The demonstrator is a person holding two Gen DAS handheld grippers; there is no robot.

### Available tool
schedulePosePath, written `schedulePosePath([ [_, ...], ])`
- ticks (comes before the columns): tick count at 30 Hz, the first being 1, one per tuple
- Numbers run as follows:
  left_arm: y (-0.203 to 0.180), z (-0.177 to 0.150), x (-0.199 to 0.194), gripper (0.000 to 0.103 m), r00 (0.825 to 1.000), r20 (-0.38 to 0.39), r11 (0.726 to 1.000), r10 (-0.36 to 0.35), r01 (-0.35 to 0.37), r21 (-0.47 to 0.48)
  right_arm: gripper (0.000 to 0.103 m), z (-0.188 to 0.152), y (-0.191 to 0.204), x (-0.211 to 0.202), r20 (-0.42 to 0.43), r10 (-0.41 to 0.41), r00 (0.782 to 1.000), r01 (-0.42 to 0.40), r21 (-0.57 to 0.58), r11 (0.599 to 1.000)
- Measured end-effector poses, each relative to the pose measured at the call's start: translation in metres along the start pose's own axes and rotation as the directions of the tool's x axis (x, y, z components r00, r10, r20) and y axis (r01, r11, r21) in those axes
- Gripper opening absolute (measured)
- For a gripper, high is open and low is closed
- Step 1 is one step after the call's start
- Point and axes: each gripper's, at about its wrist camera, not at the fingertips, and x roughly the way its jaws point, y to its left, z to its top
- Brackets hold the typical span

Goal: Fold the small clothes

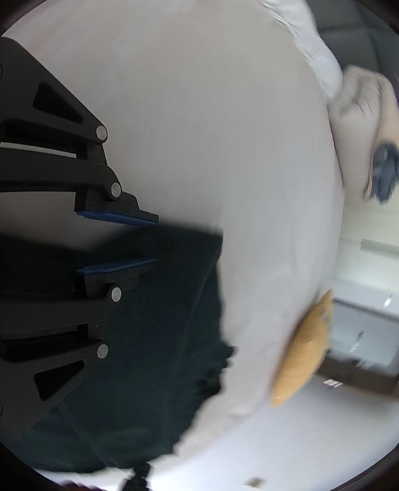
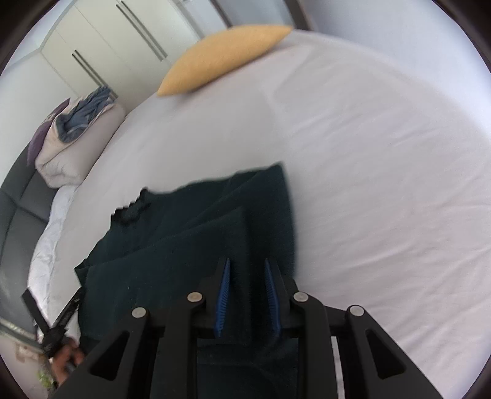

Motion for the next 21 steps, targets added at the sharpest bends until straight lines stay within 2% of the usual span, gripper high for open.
schedulePosePath([
  [2,0.013,0.004,-0.018,0.022,0.999,0.040,0.999,0.010,-0.008,-0.049,0.030,0.000,0.003,-0.015,0.044,0.008,0.999,-0.008,0.003,1.000],
  [4,0.018,0.011,-0.029,0.022,0.998,0.057,0.997,0.019,-0.014,-0.074,0.030,0.000,0.012,-0.020,0.048,0.064,0.997,-0.063,-0.008,0.998],
  [6,0.012,0.019,-0.035,0.022,0.998,0.062,0.997,-0.004,0.008,-0.073,0.030,-0.002,0.029,-0.015,0.033,0.110,0.993,-0.108,-0.045,0.993],
  [8,-0.015,0.022,-0.034,0.022,0.998,0.048,0.999,-0.035,0.035,-0.004,0.030,-0.006,0.042,-0.003,0.004,0.133,0.991,-0.132,-0.063,0.989],
  [10,-0.053,0.016,-0.025,0.022,0.998,0.015,0.993,-0.055,0.053,0.105,0.030,-0.012,0.050,0.010,-0.027,0.146,0.989,-0.148,-0.065,0.987],
  [12,-0.087,0.002,-0.007,0.022,1.000,-0.009,0.977,-0.015,0.017,0.215,0.030,-0.020,0.055,0.022,-0.057,0.154,0.986,-0.157,-0.054,0.986],
  [14,-0.100,-0.008,0.018,0.022,0.997,-0.047,0.964,0.056,-0.042,0.262,0.031,-0.028,0.057,0.030,-0.083,0.161,0.983,-0.166,-0.055,0.985],
  [15,-0.099,-0.012,0.026,0.023,0.996,-0.052,0.962,0.079,-0.062,0.266,0.031,-0.030,0.058,0.030,-0.082,0.160,0.984,-0.166,-0.065,0.984],
  [16,-0.094,-0.015,0.029,0.025,0.996,-0.018,0.962,0.086,-0.078,0.261,0.031,-0.032,0.058,0.030,-0.080,0.166,0.983,-0.173,-0.077,0.982],
  [19,-0.081,-0.010,0.031,0.026,0.990,0.011,0.958,0.140,-0.138,0.251,0.032,-0.029,0.051,0.025,-0.075,0.189,0.979,-0.193,-0.052,0.980],
  [21,-0.068,-0.009,0.033,0.027,0.990,0.009,0.965,0.143,-0.142,0.221,0.036,-0.027,0.048,0.021,-0.056,0.220,0.974,-0.222,-0.023,0.975],
])
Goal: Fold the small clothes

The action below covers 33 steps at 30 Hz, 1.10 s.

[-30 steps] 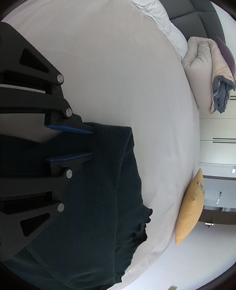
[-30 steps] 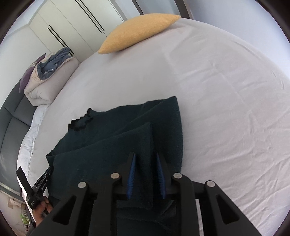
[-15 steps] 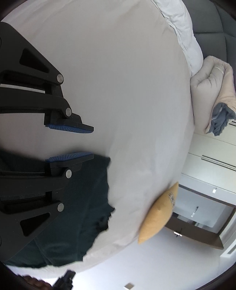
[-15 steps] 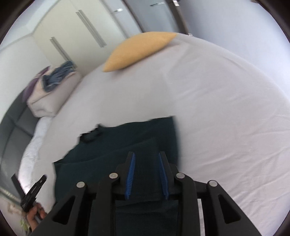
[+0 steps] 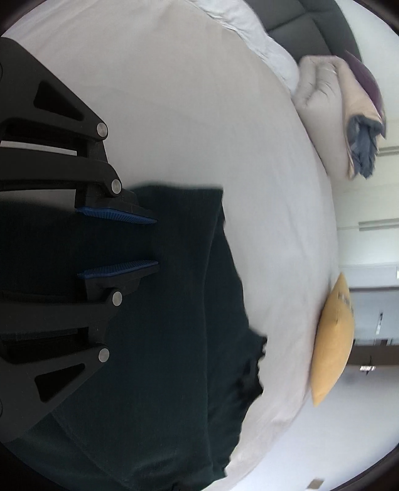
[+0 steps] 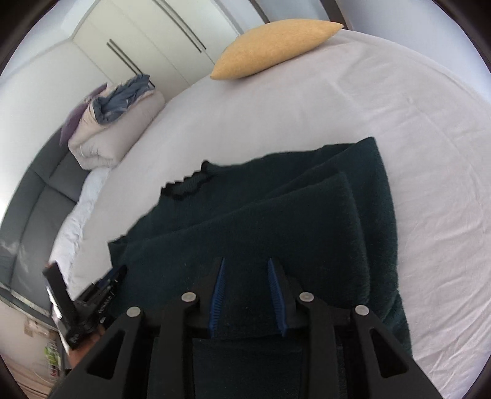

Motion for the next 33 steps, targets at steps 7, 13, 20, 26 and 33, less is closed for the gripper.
schedulePosePath([
  [7,0.038,-0.009,0.004,0.047,0.995,-0.012,0.994,0.098,-0.098,-0.047,0.041,-0.005,-0.007,0.010,-0.011,0.012,1.000,-0.012,0.017,1.000],
  [13,0.045,-0.002,-0.010,0.046,0.999,-0.021,0.995,0.043,-0.045,-0.087,0.040,-0.001,-0.013,-0.006,0.031,0.040,0.999,-0.041,0.051,0.998],
  [20,0.025,0.010,-0.056,0.050,0.998,0.068,0.999,-0.005,0.008,-0.046,0.043,0.011,-0.011,-0.007,0.046,0.178,0.983,-0.183,0.113,0.977],
  [26,0.048,-0.005,-0.018,0.062,0.993,-0.056,0.982,-0.100,0.090,-0.163,0.020,-0.018,-0.041,0.015,0.010,0.207,0.978,-0.205,0.203,0.957],
  [33,0.127,-0.001,-0.042,0.062,0.978,-0.021,0.898,-0.209,0.183,-0.399,0.023,-0.032,-0.060,-0.025,0.030,0.182,0.983,-0.184,0.226,0.956],
])
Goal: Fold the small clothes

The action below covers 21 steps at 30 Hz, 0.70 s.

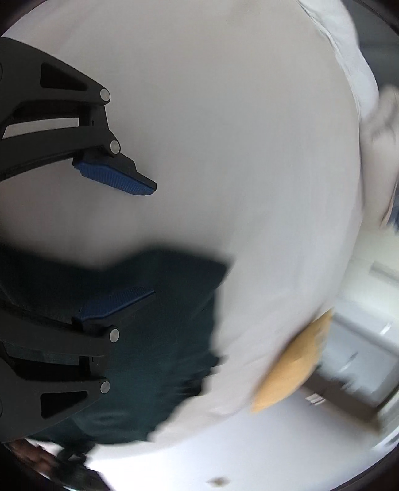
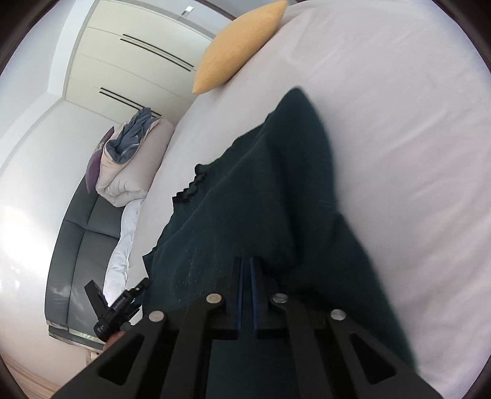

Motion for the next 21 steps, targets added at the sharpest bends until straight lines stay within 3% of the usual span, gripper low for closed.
schedulePosePath([
  [3,0.010,0.024,-0.009,0.060,0.997,-0.007,0.997,-0.076,0.076,-0.018,0.030,0.005,0.014,-0.006,0.011,0.071,0.997,-0.070,-0.017,0.997],
  [8,-0.031,0.038,0.002,0.053,0.984,-0.082,0.972,-0.157,0.169,0.162,0.030,0.010,0.026,0.023,-0.034,0.149,0.988,-0.149,0.004,0.989],
  [11,-0.054,0.014,0.032,0.041,0.980,-0.192,0.938,-0.045,0.107,0.328,0.027,0.008,0.019,0.054,-0.107,0.111,0.988,-0.107,0.041,0.993],
  [13,-0.051,-0.001,0.029,0.041,0.990,-0.140,0.909,-0.015,0.072,0.410,0.020,0.003,0.013,0.059,-0.108,0.117,0.987,-0.112,0.048,0.993],
  [15,-0.039,-0.002,0.018,0.041,0.991,-0.132,0.915,-0.015,0.067,0.398,0.020,-0.002,0.011,0.054,-0.104,0.134,0.986,-0.128,0.060,0.990],
  [17,-0.033,-0.009,0.010,0.041,0.992,-0.118,0.904,0.054,0.001,0.427,0.022,-0.011,0.016,0.050,-0.110,0.118,0.987,-0.114,0.044,0.993],
  [19,-0.029,-0.013,0.005,0.042,0.992,-0.110,0.898,0.055,-0.001,0.440,0.028,-0.017,0.025,0.047,-0.111,0.092,0.990,-0.091,0.012,0.996],
  [21,-0.025,-0.016,-0.006,0.041,0.992,-0.101,0.915,0.069,-0.022,0.403,0.039,-0.020,0.035,0.041,-0.101,0.073,0.992,-0.074,-0.008,0.997],
])
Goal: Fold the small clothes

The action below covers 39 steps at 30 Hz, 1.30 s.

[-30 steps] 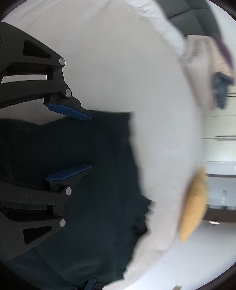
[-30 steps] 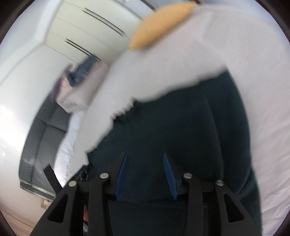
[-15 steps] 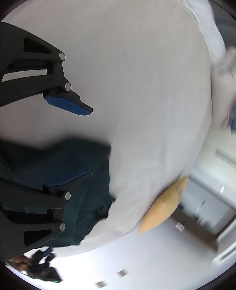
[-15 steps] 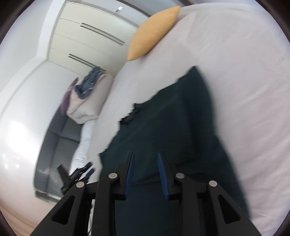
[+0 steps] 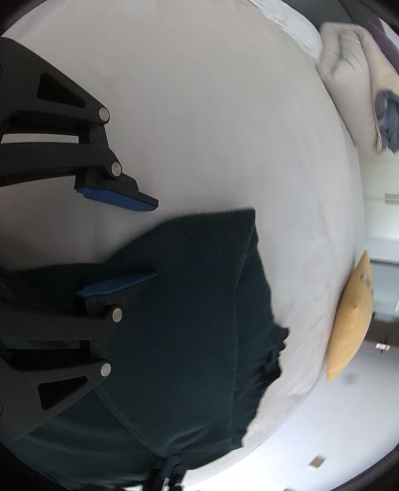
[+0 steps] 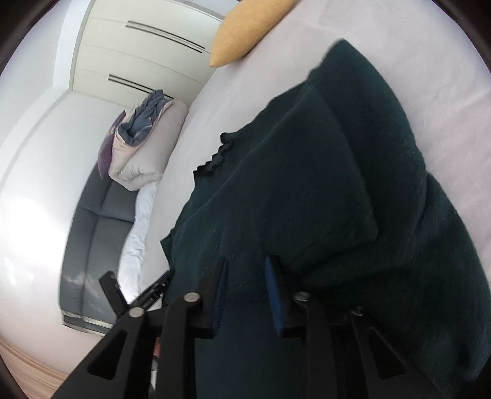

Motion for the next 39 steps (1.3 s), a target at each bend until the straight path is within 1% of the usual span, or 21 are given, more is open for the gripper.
schedulePosePath([
  [1,0.005,-0.004,-0.007,0.041,1.000,0.007,1.000,0.016,-0.016,-0.013,0.046,0.000,0.007,-0.002,0.007,-0.004,1.000,0.004,-0.011,1.000],
  [2,0.006,-0.006,-0.012,0.041,0.999,0.022,0.999,0.048,-0.047,-0.017,0.048,-0.001,0.014,-0.006,0.013,-0.007,1.000,0.007,-0.027,1.000],
  [4,0.013,-0.013,-0.024,0.041,0.989,0.043,0.990,0.140,-0.139,-0.031,0.049,-0.003,0.026,-0.014,0.023,0.002,1.000,0.000,-0.066,0.998],
  [7,0.019,-0.018,-0.043,0.041,0.993,0.062,0.993,0.097,-0.092,-0.078,0.054,-0.002,0.037,-0.020,0.042,0.029,0.999,-0.025,-0.090,0.996],
  [9,0.006,-0.018,-0.056,0.041,0.994,0.102,0.999,0.024,-0.021,-0.037,0.056,0.000,0.038,-0.018,0.043,0.046,0.998,-0.043,-0.087,0.995],
  [10,-0.007,-0.018,-0.061,0.041,0.993,0.120,1.000,0.018,-0.019,0.011,0.056,0.001,0.037,-0.014,0.037,0.040,0.999,-0.037,-0.083,0.996],
  [12,-0.019,-0.018,-0.055,0.041,0.994,0.103,0.998,0.032,-0.038,0.057,0.056,0.002,0.033,-0.004,0.020,0.033,0.999,-0.031,-0.071,0.997],
  [13,-0.020,-0.020,-0.046,0.041,0.996,0.070,0.996,0.058,-0.062,0.058,0.056,0.002,0.029,0.000,0.010,0.030,0.999,-0.029,-0.065,0.997],
  [14,-0.017,-0.021,-0.034,0.041,0.996,0.027,0.995,0.088,-0.090,0.053,0.060,0.001,0.024,0.004,-0.004,0.018,1.000,-0.018,-0.061,0.998],
  [15,-0.011,-0.026,-0.023,0.043,0.996,-0.007,0.995,0.094,-0.093,0.041,0.058,-0.002,0.018,0.008,-0.020,-0.014,1.000,0.013,-0.056,0.998],
  [16,-0.003,-0.033,-0.023,0.048,0.997,0.024,0.997,0.071,-0.071,0.021,0.056,-0.006,0.011,0.008,-0.024,-0.012,1.000,0.011,-0.045,0.999],
  [18,0.001,-0.036,-0.031,0.051,0.996,0.030,0.997,0.079,-0.079,0.012,0.057,-0.013,0.006,-0.005,-0.024,0.005,1.000,-0.005,-0.030,1.000],
  [19,0.002,-0.038,-0.038,0.055,0.995,0.029,0.995,0.098,-0.099,0.024,0.059,-0.019,0.005,-0.016,-0.021,-0.024,0.999,0.023,-0.025,0.999],
  [20,0.004,-0.040,-0.048,0.056,0.993,0.033,0.993,0.116,-0.117,0.033,0.062,-0.025,0.005,-0.030,-0.005,-0.046,0.999,0.045,-0.030,0.999],
  [22,0.012,-0.050,-0.067,0.055,0.989,0.051,0.990,0.140,-0.141,0.022,0.062,-0.041,0.005,-0.068,0.036,-0.062,0.997,0.064,-0.058,0.996],
  [26,0.046,-0.090,-0.117,0.056,0.985,0.044,0.984,0.165,-0.161,-0.079,0.075,-0.084,-0.002,-0.149,0.125,-0.124,0.984,0.135,-0.076,0.988],
  [28,0.064,-0.120,-0.145,0.056,0.991,0.037,0.981,0.132,-0.125,-0.148,0.077,-0.107,-0.011,-0.177,0.133,-0.169,0.977,0.180,-0.074,0.981],
  [30,0.068,-0.146,-0.169,0.057,0.997,0.038,0.980,0.068,-0.059,-0.191,0.077,-0.132,-0.021,-0.197,0.124,-0.208,0.970,0.217,-0.067,0.974],
  [33,0.055,-0.184,-0.197,0.068,0.999,0.044,0.984,0.010,-0.002,-0.179,0.077,-0.163,-0.039,-0.221,0.115,-0.242,0.964,0.247,-0.037,0.968],
  [36,0.048,-0.223,-0.219,0.075,0.997,0.033,0.974,-0.073,0.079,-0.213,0.077,-0.181,-0.053,-0.237,0.131,-0.275,0.953,0.276,0.004,0.961],
  [39,0.046,-0.260,-0.233,0.076,0.984,-0.014,0.953,-0.176,0.167,-0.254,0.077,-0.191,-0.058,-0.240,0.107,-0.245,0.964,0.244,0.017,0.970],
])
